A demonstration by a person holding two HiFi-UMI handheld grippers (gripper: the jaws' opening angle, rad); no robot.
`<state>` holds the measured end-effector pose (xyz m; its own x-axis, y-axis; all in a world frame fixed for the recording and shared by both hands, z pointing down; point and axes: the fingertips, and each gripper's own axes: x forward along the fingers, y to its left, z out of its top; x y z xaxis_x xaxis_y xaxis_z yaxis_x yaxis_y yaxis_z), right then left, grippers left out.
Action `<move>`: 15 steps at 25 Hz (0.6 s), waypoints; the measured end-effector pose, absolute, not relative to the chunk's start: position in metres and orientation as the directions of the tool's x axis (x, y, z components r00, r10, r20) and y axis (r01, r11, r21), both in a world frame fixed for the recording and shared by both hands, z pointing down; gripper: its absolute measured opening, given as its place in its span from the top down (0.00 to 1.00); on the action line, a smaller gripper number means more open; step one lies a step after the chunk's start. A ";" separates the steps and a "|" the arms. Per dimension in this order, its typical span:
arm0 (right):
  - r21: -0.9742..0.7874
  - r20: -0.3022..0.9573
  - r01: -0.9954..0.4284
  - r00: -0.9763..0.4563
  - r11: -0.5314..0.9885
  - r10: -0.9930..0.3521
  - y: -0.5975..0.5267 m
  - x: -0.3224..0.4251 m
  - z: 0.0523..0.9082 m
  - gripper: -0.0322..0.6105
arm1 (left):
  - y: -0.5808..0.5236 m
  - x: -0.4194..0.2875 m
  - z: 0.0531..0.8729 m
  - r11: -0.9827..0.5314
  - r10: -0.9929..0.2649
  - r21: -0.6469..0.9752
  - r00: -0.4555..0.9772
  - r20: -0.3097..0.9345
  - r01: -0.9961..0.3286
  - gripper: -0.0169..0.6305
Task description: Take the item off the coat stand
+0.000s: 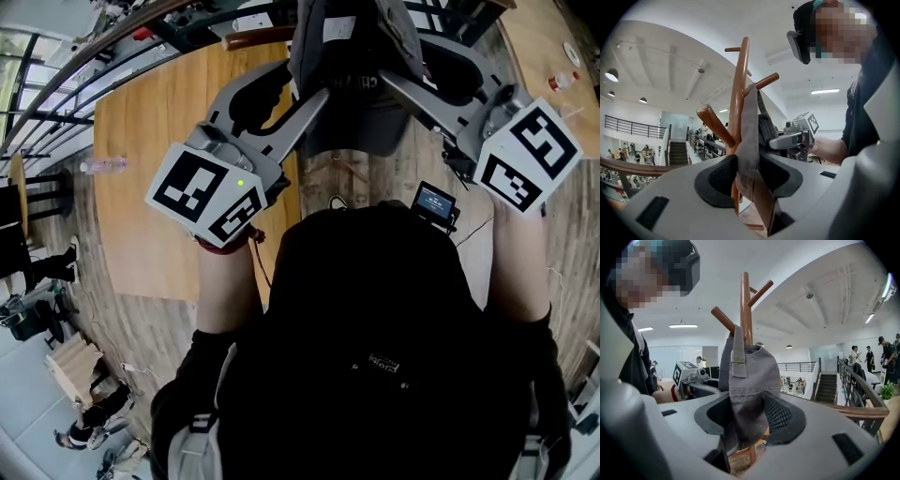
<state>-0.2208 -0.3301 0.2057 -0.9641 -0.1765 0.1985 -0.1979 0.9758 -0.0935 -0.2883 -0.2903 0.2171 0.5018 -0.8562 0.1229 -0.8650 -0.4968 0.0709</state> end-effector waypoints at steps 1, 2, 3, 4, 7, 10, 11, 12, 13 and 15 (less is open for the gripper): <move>-0.095 0.199 -0.206 -0.963 0.974 -0.184 -0.332 -0.220 0.205 0.65 | -0.293 -0.288 0.217 -0.493 -0.858 0.071 0.498 0.124 -0.867 0.73; -0.098 0.197 -0.216 -0.961 0.971 -0.194 -0.334 -0.219 0.204 0.69 | -0.296 -0.288 0.218 -0.490 -0.860 0.072 0.496 0.123 -0.869 0.75; -0.100 0.196 -0.227 -0.959 0.969 -0.205 -0.336 -0.218 0.204 0.73 | -0.299 -0.287 0.218 -0.490 -0.860 0.073 0.495 0.120 -0.869 0.78; -0.101 0.194 -0.236 -0.957 0.967 -0.213 -0.336 -0.217 0.203 0.77 | -0.300 -0.286 0.218 -0.490 -0.861 0.072 0.496 0.117 -0.869 0.81; -0.095 0.195 -0.246 -0.955 0.965 -0.224 -0.333 -0.217 0.199 0.87 | -0.300 -0.284 0.215 -0.494 -0.861 0.048 0.496 0.112 -0.868 0.89; -0.090 0.192 -0.252 -0.954 0.964 -0.231 -0.330 -0.217 0.196 0.89 | -0.300 -0.285 0.213 -0.499 -0.860 0.037 0.500 0.105 -0.866 0.90; -0.089 0.190 -0.253 -0.954 0.963 -0.233 -0.330 -0.218 0.196 0.90 | -0.301 -0.285 0.212 -0.500 -0.859 0.038 0.502 0.101 -0.865 0.90; -0.088 0.187 -0.254 -0.954 0.963 -0.234 -0.330 -0.218 0.195 0.90 | -0.302 -0.286 0.212 -0.502 -0.859 0.038 0.503 0.097 -0.864 0.91; -0.085 0.185 -0.253 -0.954 0.964 -0.234 -0.330 -0.218 0.195 0.90 | -0.302 -0.285 0.212 -0.505 -0.857 0.038 0.506 0.095 -0.863 0.91; -0.082 0.183 -0.251 -0.955 0.965 -0.233 -0.329 -0.218 0.195 0.90 | -0.301 -0.284 0.214 -0.509 -0.855 0.039 0.511 0.094 -0.860 0.91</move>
